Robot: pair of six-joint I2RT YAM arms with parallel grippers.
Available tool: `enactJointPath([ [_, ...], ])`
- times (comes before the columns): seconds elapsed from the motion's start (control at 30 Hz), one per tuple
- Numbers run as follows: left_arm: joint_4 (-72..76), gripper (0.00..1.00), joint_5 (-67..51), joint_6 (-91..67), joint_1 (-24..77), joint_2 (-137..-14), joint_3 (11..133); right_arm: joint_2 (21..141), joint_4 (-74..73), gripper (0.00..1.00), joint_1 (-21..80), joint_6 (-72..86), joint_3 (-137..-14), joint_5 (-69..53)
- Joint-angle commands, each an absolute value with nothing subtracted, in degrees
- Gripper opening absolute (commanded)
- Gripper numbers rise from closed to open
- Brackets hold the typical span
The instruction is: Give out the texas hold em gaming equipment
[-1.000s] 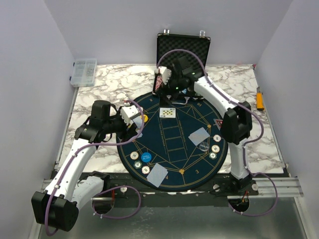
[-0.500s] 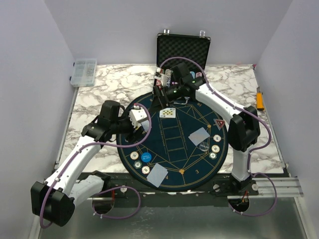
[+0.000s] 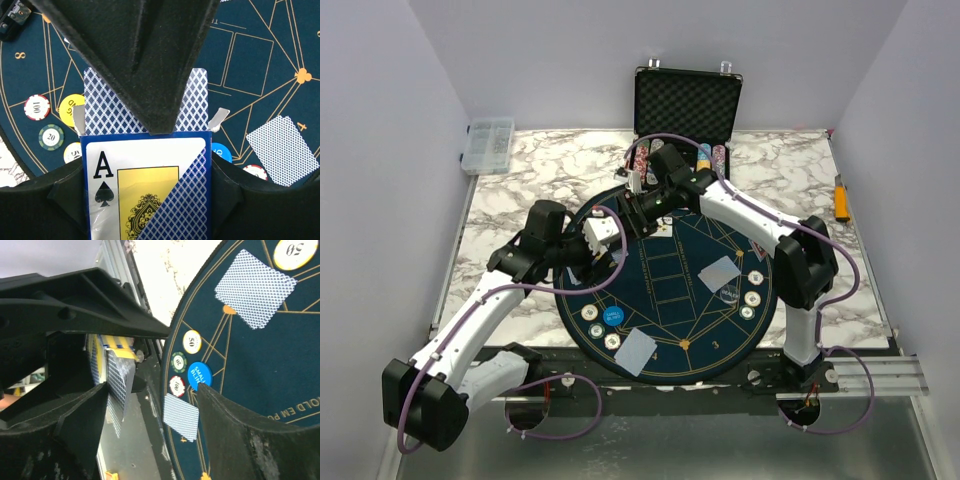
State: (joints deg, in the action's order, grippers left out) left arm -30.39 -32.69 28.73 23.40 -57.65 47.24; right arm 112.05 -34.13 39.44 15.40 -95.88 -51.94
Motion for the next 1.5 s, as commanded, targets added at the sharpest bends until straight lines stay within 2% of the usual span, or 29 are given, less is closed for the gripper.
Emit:
enactJointPath([
  [0.0, -28.10, 0.00, -32.52, 27.77, 23.77, -57.18, 48.98, 110.97, -36.36, 0.65, 39.39, 12.71, -96.16, -49.84],
  [0.2, -28.11, 0.00, -31.91, 27.82, 23.65, -56.36, 48.19, 109.81, -37.44, 0.40, 36.48, 12.16, -95.30, -50.29],
  [0.27, -28.12, 0.00, -31.97, 27.60, 23.69, -56.34, 47.99, 109.13, -37.21, 0.36, 35.79, 12.39, -94.76, -51.35],
  [0.37, -28.10, 0.00, -32.23, 27.27, 23.64, -56.51, 47.97, 108.01, -36.32, 0.39, 35.77, 12.76, -94.26, -54.32],
  [0.47, -28.10, 0.00, -32.26, 27.07, 23.64, -56.95, 48.25, 107.20, -33.92, 0.56, 35.90, 14.38, -93.56, -57.27],
  [0.5, -28.12, 0.00, -32.18, 27.00, 23.64, -57.03, 48.40, 107.11, -33.53, 0.57, 35.95, 14.78, -93.39, -57.99],
  [0.63, -28.08, 0.00, -31.65, 26.74, 23.64, -57.06, 48.66, 106.90, -33.74, 0.41, 36.14, 14.79, -92.63, -58.60],
  [0.77, -28.12, 0.00, -31.22, 26.28, 23.25, -56.54, 48.15, 106.41, -36.92, 0.04, 35.59, 12.93, -93.50, -56.69],
  [0.8, -28.12, 0.00, -31.24, 26.15, 22.99, -56.28, 47.85, 106.00, -37.50, 0.01, 34.83, 12.71, -93.47, -55.63],
  [0.93, -28.46, 0.00, -31.24, 25.65, 21.53, -55.54, 47.12, 103.09, -39.30, 0.01, 30.10, 12.47, -91.67, -52.49],
  [1.03, -28.79, 0.00, -31.31, 25.31, 20.28, -55.13, 46.86, 101.59, -42.42, 0.01, 26.30, 10.91, -90.34, -45.41],
  [1.33, -29.42, 0.00, -31.55, 24.61, 19.07, -54.45, 46.63, 102.07, -47.89, 0.01, 25.49, 6.84, -86.40, 3.24],
  [1.47, -29.45, 0.00, -31.56, 24.35, 18.99, -54.27, 46.35, 105.14, -48.60, 0.01, 25.65, 7.78, -86.97, 12.95],
])
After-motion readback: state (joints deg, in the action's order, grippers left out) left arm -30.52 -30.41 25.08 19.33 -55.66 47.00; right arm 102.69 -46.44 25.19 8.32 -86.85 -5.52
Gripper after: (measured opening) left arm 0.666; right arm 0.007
